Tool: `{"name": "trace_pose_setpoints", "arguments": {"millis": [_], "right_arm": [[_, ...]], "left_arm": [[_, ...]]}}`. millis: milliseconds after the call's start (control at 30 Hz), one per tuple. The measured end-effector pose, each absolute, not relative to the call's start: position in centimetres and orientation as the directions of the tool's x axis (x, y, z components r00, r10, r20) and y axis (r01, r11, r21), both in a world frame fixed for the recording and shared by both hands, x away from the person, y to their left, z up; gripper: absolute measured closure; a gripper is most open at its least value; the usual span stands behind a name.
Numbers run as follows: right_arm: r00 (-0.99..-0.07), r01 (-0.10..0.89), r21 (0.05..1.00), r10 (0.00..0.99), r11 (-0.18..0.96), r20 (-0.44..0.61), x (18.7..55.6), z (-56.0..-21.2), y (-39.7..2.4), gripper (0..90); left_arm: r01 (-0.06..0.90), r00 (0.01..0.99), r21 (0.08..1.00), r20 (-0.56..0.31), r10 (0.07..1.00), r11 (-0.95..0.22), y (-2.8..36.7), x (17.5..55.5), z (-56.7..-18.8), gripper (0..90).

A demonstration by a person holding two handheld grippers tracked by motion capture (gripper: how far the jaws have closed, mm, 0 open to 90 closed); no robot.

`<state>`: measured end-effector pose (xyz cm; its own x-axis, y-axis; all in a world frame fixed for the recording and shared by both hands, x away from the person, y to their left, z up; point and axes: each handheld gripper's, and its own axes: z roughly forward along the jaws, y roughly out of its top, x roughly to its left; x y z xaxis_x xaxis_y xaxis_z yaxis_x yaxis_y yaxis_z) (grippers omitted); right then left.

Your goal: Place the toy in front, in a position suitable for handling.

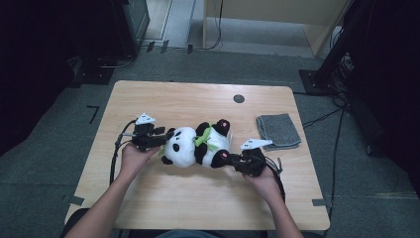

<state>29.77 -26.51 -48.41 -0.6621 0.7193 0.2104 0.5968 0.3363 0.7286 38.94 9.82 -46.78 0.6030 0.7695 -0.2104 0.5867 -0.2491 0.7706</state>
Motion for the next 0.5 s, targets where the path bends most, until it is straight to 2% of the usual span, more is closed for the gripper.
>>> {"name": "trace_pose_setpoints", "arguments": {"millis": [133, 233, 367, 500], "right_arm": [[-0.663, 0.596, 0.730, 0.718, 0.334, 0.213, 29.6, -48.5, -26.4, 66.4], [-0.653, 0.607, 0.729, 0.721, 0.316, 0.231, 29.8, -48.5, -27.0, 61.7], [-0.652, 0.578, 0.750, 0.734, 0.323, 0.187, 30.0, -48.3, -27.6, 50.8], [-0.627, 0.591, 0.754, 0.752, 0.288, 0.205, 30.6, -48.5, -28.4, 46.7]], "left_arm": [[0.604, 0.590, 0.766, -0.244, 0.770, -0.220, 10.5, 39.5, -46.9, 41.9], [0.606, 0.585, 0.763, -0.233, 0.777, -0.227, 11.0, 39.6, -46.5, 40.2], [0.606, 0.594, 0.759, -0.233, 0.770, -0.238, 11.4, 39.0, -45.8, 38.8], [0.598, 0.616, 0.766, -0.251, 0.747, -0.236, 11.6, 37.8, -45.1, 36.4]]}}
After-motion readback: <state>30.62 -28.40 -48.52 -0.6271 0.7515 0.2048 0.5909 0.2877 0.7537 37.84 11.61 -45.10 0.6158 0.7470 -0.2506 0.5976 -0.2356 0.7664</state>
